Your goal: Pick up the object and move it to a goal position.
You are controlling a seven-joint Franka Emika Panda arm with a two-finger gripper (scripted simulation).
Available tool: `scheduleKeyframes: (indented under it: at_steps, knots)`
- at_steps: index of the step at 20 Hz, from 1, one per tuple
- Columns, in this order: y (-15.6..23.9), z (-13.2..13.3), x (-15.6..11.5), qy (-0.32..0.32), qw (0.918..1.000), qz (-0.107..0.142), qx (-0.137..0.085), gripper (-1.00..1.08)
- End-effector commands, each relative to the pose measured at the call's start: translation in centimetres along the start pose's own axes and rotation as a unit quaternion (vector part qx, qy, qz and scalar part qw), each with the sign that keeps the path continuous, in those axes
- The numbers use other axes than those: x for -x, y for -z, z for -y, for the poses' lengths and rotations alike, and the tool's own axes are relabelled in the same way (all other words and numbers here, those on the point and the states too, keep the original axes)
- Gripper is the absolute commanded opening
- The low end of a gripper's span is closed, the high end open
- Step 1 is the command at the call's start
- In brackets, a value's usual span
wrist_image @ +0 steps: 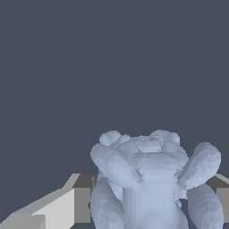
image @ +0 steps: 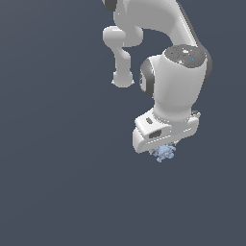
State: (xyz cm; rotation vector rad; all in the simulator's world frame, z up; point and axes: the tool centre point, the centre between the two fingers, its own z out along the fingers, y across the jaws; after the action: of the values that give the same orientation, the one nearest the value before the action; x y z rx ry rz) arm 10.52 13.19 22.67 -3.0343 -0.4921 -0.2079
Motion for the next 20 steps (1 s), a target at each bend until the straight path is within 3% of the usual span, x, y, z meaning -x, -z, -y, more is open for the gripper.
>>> scheduleKeyframes:
  at_steps: [1,11,20]
  knots:
    - [3.8,1.3,-1.3,0.038,0.9991,-0.014,-0.007,-1.00]
    - [17.6,6.2,-4.5,0.173,0.9824,-0.063,-0.033,-1.00]
    - [24.4,8.4,-5.1,0.236,0.9669,-0.086,-0.047,-1.00]
